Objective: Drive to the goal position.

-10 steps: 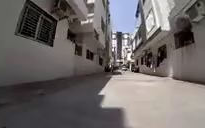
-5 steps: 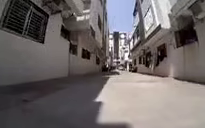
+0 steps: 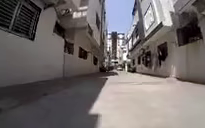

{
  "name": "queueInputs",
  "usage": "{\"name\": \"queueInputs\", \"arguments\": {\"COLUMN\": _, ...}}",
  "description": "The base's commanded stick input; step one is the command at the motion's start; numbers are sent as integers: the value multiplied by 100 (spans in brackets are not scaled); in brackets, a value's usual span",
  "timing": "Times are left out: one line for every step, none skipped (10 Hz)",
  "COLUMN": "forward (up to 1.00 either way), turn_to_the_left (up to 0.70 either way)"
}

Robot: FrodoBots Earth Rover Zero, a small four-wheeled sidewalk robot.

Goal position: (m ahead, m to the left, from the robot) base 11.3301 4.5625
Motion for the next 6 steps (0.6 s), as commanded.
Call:
{"name": "queueInputs", "arguments": {"forward": 85, "turn_to_the_left": 0}}
{"name": "queueInputs", "arguments": {"forward": 85, "turn_to_the_left": 0}}
{"name": "queueInputs", "arguments": {"forward": 85, "turn_to_the_left": 0}}
{"name": "queueInputs", "arguments": {"forward": 85, "turn_to_the_left": 0}}
{"name": "queueInputs", "arguments": {"forward": 85, "turn_to_the_left": 0}}
{"name": "queueInputs", "arguments": {"forward": 85, "turn_to_the_left": 0}}
